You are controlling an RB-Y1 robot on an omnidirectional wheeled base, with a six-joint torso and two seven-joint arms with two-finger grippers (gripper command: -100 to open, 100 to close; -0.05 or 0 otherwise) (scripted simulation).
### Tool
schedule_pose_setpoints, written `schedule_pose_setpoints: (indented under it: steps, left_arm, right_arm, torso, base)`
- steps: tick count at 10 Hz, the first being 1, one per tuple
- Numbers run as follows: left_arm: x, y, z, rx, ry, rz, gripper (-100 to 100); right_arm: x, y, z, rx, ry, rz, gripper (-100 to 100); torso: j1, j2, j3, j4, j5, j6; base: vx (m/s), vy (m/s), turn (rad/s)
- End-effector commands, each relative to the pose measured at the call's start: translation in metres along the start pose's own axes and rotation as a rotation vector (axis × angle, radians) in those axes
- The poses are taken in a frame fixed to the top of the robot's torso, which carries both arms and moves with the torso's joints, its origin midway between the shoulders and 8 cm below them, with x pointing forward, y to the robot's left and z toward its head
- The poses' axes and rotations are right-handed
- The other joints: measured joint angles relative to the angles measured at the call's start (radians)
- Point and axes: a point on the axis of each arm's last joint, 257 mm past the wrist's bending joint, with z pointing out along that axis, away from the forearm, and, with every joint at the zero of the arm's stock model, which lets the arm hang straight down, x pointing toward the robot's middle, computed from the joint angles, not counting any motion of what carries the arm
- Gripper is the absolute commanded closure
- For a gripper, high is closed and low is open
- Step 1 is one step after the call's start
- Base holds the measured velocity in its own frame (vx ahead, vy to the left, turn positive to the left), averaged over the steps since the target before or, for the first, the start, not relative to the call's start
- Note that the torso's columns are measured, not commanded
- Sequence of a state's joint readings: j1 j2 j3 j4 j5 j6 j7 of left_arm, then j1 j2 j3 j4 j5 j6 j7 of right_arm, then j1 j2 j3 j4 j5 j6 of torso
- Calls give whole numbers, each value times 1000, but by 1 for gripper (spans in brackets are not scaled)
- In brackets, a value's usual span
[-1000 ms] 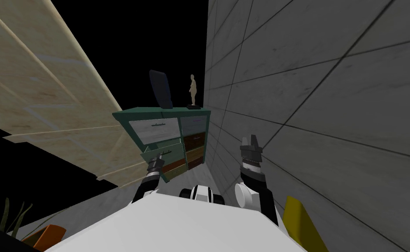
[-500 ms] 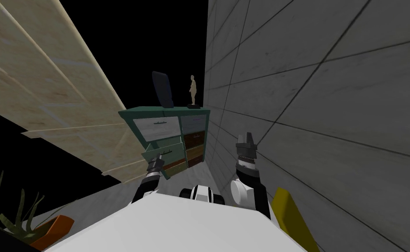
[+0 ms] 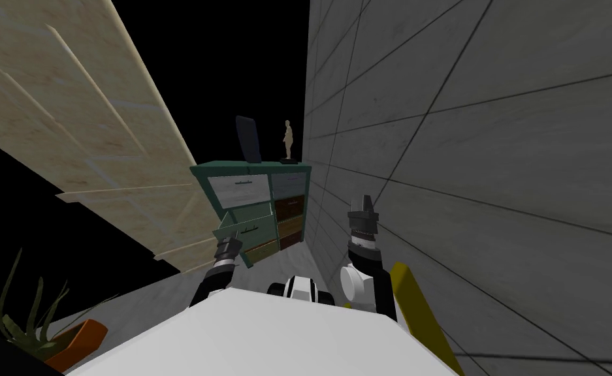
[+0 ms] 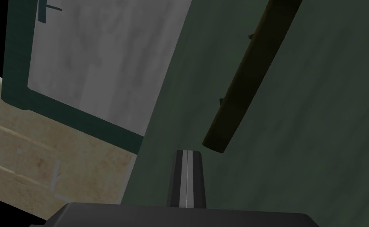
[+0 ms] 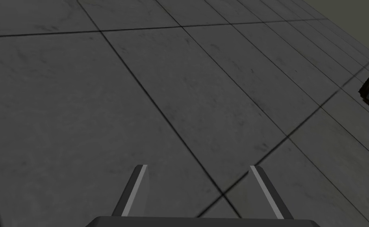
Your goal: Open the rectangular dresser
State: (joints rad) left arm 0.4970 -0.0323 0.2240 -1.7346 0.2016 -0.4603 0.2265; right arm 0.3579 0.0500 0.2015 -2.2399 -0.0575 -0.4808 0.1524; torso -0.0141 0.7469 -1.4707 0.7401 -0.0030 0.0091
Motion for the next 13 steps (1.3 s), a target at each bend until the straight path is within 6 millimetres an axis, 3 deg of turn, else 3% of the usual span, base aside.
schedule_pose_setpoints:
  steps: [1, 7, 8, 13]
  left_arm:
    - [-3, -14, -1, 0, -8, -6, -100]
    - [-7, -39, -5, 0, -19, -13, -100]
    - [-7, -39, -5, -1, -19, -14, 0]
    - [-7, -39, -5, -1, -19, -14, 0]
  right_arm:
    - [1, 0, 0, -1, 2, 4, 0]
    - [7, 0, 1, -2, 9, 20, 0]
    - [8, 0, 1, -2, 10, 21, 0]
    - [9, 2, 2, -6, 11, 24, 0]
  torso:
    - [3, -3, -2, -1, 1, -2]
    - [7, -8, -5, -2, 2, -7]
    - [8, -9, -5, -2, 2, -7]
    - [13, -10, -5, -3, 2, -9]
  base:
    - [16, 8, -5]
    - [8, 2, -11]
    - [0, 8, 7]
    - [0, 1, 1]
